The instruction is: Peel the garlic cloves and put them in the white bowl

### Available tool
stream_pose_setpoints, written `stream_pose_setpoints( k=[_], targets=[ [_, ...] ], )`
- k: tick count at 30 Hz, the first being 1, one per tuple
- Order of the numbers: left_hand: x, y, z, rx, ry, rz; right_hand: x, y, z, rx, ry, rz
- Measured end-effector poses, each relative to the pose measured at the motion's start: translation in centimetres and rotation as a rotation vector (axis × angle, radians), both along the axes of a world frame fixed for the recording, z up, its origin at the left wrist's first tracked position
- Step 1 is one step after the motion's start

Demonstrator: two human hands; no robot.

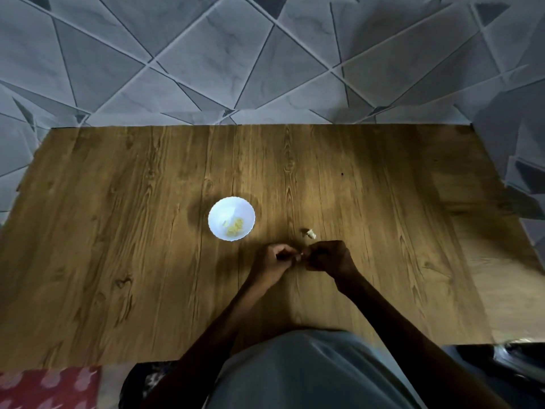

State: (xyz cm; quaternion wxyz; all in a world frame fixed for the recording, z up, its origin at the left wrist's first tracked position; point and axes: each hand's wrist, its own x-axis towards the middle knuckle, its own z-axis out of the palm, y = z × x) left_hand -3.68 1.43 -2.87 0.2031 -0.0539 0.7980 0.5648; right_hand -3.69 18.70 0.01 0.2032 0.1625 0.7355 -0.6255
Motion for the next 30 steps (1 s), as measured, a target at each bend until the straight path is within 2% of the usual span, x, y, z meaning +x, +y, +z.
stream_pose_setpoints(
  k=[8,12,15,17,18,21,24,26,28,30],
  targets=[
    [1.0,-0.2,2.0,0.440,-0.245,0.143,0.3,0.6,0.5,-0.131,-0.012,0.073],
    [0.9,-0.5,2.9,0.500,-0.296,0.134,0.2,0.8,1.0,-0.119,0.028,0.159],
    [0.8,-0.6,3.3,0.452,-0.218,0.080,-0.1,0.7,1.4,-0.112,-0.015,0.177],
    [0.8,-0.8,3.6,0.370,-0.099,0.013,-0.4,0.6,1.7,-0.131,-0.126,0.172],
    [0.7,-0.9,3.9,0.336,-0.032,-0.028,-0.6,0.6,1.9,-0.181,-0.208,0.169],
    [0.7,-1.3,4.8,0.226,0.177,-0.157,-1.0,1.0,2.6,-0.501,-0.508,0.149],
    [0.5,-1.5,5.4,0.141,0.273,-0.233,-1.1,1.4,2.6,-0.642,-0.636,0.133],
    [0.7,-1.3,5.4,0.193,0.183,-0.210,-0.9,1.4,2.6,-0.557,-0.521,0.159],
    [1.0,-1.0,5.4,0.374,-0.005,-0.108,-0.5,1.4,2.9,-0.364,-0.233,0.237],
    [1.4,-0.7,5.5,0.591,-0.218,0.021,-0.2,1.5,3.4,-0.282,0.029,0.318]
  ],
)
